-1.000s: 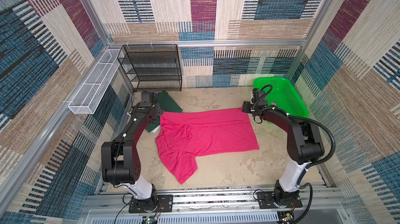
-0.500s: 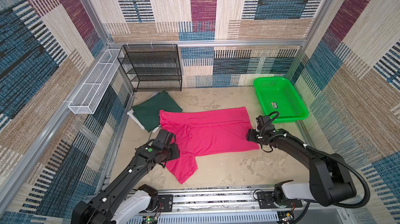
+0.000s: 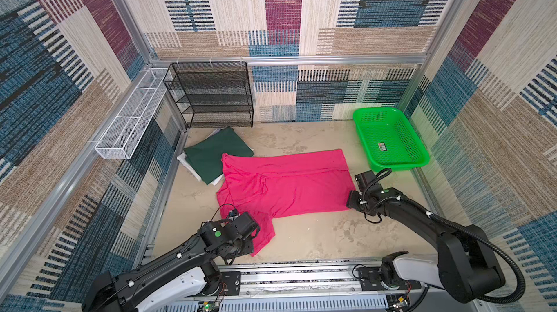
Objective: Fold and stack the t-shirts
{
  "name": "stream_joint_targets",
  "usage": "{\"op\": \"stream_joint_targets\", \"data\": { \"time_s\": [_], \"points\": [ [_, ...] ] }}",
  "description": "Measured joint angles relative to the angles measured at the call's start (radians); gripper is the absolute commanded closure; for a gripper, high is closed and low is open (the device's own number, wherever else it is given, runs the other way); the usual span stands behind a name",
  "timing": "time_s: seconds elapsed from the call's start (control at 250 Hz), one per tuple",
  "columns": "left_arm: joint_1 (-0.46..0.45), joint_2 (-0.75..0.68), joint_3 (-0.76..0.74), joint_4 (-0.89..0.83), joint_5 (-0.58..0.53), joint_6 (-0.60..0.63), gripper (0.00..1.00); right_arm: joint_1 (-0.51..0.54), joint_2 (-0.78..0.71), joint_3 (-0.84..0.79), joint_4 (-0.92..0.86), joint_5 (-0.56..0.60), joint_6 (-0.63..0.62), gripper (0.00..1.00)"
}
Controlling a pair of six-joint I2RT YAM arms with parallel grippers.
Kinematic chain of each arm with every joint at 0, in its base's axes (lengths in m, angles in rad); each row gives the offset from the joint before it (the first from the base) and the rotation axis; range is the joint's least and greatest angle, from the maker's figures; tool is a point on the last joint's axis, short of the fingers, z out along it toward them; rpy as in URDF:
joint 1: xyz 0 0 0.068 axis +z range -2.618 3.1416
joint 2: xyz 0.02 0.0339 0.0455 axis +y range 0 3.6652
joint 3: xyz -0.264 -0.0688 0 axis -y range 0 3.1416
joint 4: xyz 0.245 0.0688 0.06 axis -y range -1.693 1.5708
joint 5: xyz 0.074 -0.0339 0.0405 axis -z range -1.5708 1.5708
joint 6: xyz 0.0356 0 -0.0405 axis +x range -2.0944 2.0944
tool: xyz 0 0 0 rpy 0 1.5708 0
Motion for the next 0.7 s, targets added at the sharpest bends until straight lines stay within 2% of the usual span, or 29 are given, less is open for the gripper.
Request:
{"op": "stream_joint_targets", "data": {
  "time_s": [0.248,0.336,0.42,0.452,0.548,0.7],
  "points": [
    [-0.05,0.096,-0.008,0.117,0.024,-0.046,0.56,0.002,0.006,0.002,-0.002,-0.002,0.003,0.34],
    [-0.055,0.119,-0.021,0.152,0.042,-0.051,0.66,0.002,0.008,0.001,-0.002,-0.008,0.004,0.34],
    [-0.055,0.128,-0.034,0.163,0.047,-0.052,0.87,0.002,0.005,-0.003,-0.002,-0.008,0.009,0.41],
    [-0.055,0.127,-0.035,0.163,0.047,-0.053,0.91,0.002,0.002,-0.006,-0.002,-0.008,0.013,0.43],
    [-0.055,0.101,-0.036,0.151,0.049,-0.054,1.0,0.002,-0.011,-0.023,0.0,-0.009,0.027,0.44],
    [-0.055,0.004,-0.023,0.068,0.037,-0.055,1.0,0.002,-0.027,-0.054,0.0,-0.026,0.051,0.46]
  ]
}}
